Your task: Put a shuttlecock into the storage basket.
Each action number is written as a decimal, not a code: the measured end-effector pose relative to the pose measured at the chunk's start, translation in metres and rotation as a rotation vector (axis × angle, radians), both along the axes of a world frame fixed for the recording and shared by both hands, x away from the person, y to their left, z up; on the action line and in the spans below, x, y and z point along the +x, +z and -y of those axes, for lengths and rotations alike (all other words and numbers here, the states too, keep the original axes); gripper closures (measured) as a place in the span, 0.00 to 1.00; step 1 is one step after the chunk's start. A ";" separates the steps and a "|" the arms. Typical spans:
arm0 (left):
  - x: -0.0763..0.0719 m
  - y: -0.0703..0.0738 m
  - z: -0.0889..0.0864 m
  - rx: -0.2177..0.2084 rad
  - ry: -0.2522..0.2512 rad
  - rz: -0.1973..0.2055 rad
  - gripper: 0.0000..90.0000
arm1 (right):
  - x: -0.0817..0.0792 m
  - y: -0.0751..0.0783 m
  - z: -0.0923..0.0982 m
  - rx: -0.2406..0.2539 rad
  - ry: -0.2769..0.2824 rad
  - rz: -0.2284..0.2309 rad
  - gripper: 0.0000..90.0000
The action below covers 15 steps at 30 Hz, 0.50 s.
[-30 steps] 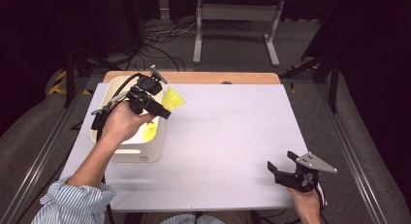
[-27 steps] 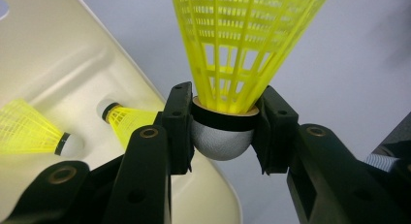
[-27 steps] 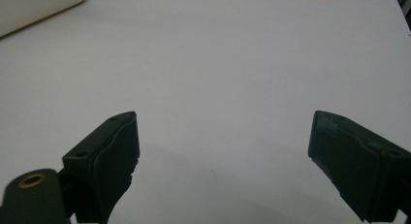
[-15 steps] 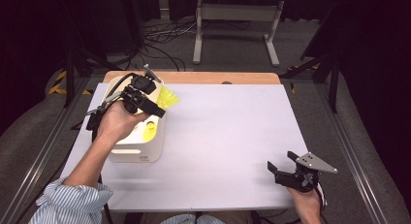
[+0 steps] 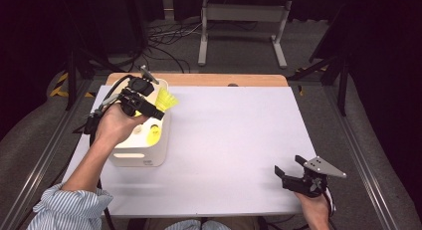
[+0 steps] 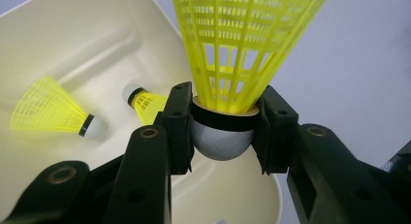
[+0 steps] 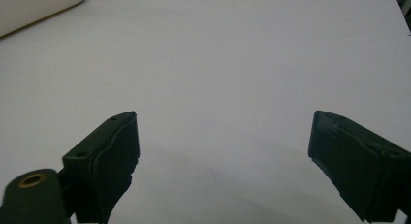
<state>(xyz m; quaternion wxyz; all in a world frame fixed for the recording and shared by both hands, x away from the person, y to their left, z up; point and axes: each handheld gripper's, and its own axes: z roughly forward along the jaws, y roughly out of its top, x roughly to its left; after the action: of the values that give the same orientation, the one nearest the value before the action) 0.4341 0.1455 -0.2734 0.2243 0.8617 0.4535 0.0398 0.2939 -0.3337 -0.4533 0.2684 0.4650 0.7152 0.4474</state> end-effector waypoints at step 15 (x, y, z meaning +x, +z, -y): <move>0.004 -0.008 -0.015 0.026 0.051 0.005 0.71 | 0.000 0.000 0.000 0.000 -0.001 -0.002 0.13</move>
<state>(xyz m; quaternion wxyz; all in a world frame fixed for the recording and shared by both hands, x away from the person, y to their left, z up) 0.4383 0.1603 -0.2810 0.2132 0.8525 0.4742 0.0534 0.2939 -0.3337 -0.4534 0.2679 0.4656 0.7153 0.4470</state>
